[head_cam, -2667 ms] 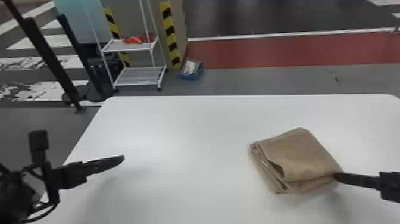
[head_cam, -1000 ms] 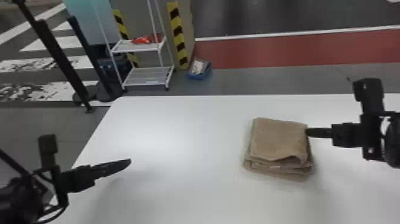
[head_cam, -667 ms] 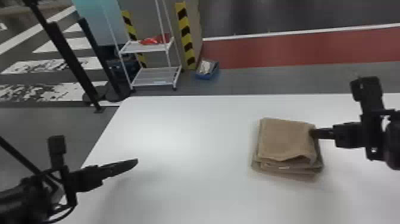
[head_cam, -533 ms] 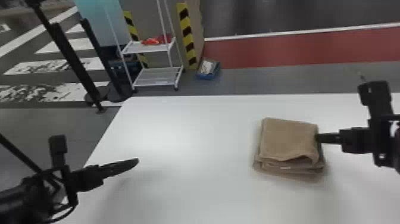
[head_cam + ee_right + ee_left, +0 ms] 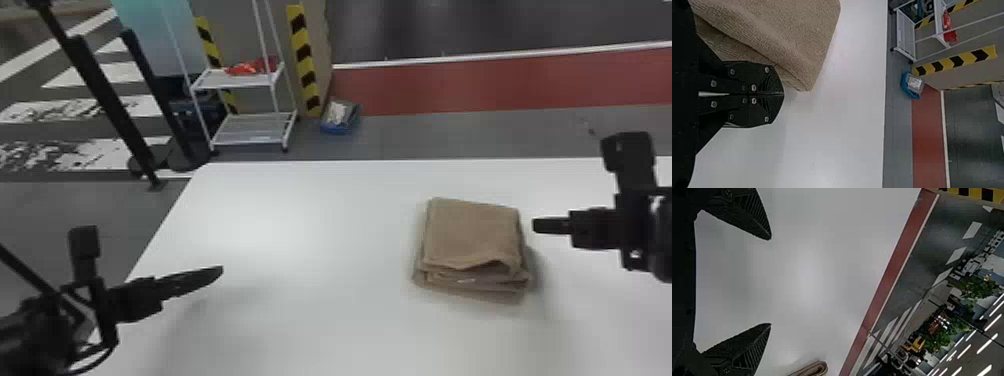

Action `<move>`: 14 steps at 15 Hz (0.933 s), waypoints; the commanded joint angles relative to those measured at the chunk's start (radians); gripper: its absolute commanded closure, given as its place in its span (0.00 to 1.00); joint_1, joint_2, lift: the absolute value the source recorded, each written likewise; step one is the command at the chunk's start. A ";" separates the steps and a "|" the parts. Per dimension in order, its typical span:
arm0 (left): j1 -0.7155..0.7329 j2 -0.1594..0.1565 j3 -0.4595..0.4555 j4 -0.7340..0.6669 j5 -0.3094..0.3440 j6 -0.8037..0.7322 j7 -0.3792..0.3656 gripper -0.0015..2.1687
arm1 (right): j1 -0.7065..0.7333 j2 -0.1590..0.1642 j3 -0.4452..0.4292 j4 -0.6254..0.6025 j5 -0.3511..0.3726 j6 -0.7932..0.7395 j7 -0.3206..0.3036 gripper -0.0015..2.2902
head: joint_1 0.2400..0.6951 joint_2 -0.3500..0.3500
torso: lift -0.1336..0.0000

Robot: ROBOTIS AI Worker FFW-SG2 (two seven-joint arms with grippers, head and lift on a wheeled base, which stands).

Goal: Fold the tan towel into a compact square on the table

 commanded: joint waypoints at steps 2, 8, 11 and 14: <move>0.010 0.003 0.019 -0.002 0.000 -0.001 -0.002 0.05 | -0.054 0.001 0.035 0.122 0.025 -0.102 -0.008 0.85 | 1.00 0.80 | 0.07; 0.010 -0.003 0.025 -0.003 0.005 -0.001 -0.003 0.05 | -0.065 0.001 0.066 0.151 0.019 -0.170 -0.008 0.85 | 1.00 0.84 | 0.07; 0.010 -0.003 0.022 -0.003 0.005 -0.001 -0.002 0.05 | -0.065 0.001 0.074 0.185 0.010 -0.225 -0.008 0.85 | 1.00 0.84 | 0.07; 0.009 -0.003 0.025 -0.008 0.005 -0.001 -0.002 0.05 | -0.065 0.001 0.074 0.194 0.007 -0.256 -0.008 0.85 | 1.00 0.85 | 0.07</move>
